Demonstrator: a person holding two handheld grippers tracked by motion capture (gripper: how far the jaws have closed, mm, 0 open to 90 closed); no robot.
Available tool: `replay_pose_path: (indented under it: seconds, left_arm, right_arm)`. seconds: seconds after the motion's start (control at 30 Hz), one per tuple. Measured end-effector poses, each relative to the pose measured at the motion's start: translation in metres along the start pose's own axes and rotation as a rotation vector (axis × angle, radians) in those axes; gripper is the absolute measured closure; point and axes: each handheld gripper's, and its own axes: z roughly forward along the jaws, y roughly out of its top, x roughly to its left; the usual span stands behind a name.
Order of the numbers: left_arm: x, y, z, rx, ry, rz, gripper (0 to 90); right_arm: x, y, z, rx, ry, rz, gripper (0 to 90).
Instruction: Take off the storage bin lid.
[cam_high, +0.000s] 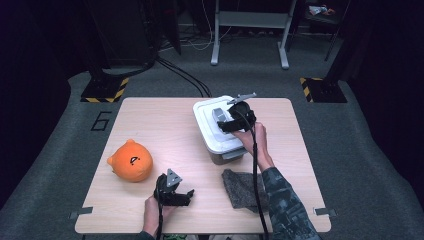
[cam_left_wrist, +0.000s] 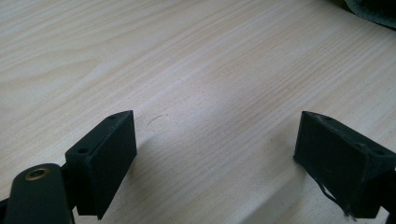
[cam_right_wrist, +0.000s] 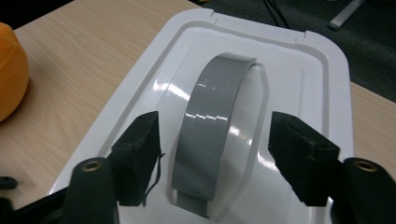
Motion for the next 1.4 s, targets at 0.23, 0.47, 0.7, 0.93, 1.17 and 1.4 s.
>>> replay_pose_path:
  seconds: [0.23, 0.47, 0.7, 0.93, 1.17, 1.4]
  left_arm:
    - [0.000, 0.000, 0.000, -0.002, 0.002, -0.002, 12.6]
    - [0.000, 0.000, 0.000, -0.002, 0.003, 0.001, 12.7]
    - [0.000, 0.000, 0.000, -0.002, 0.002, -0.001, 12.7]
    - [-0.001, 0.000, 0.000, -0.001, -0.006, -0.011, 12.7]
    - [0.000, 0.000, 0.000, 0.000, -0.001, 0.000, 12.7]
    - [0.000, 0.000, 0.000, -0.003, 0.001, -0.003, 12.8]
  right_arm:
    - [0.004, 0.003, 0.009, 0.027, -0.008, 0.047, 45.2]
    - [0.008, 0.005, 0.014, 0.034, -0.029, 0.044, 52.8]
    - [0.012, 0.006, 0.022, 0.049, -0.032, 0.051, 57.8]
    - [0.012, 0.005, 0.024, 0.053, -0.055, 0.062, 63.3]
    - [0.013, 0.005, 0.025, 0.036, -0.067, 0.088, 65.5]
    - [0.015, 0.005, 0.020, 0.004, -0.072, 0.095, 67.0]
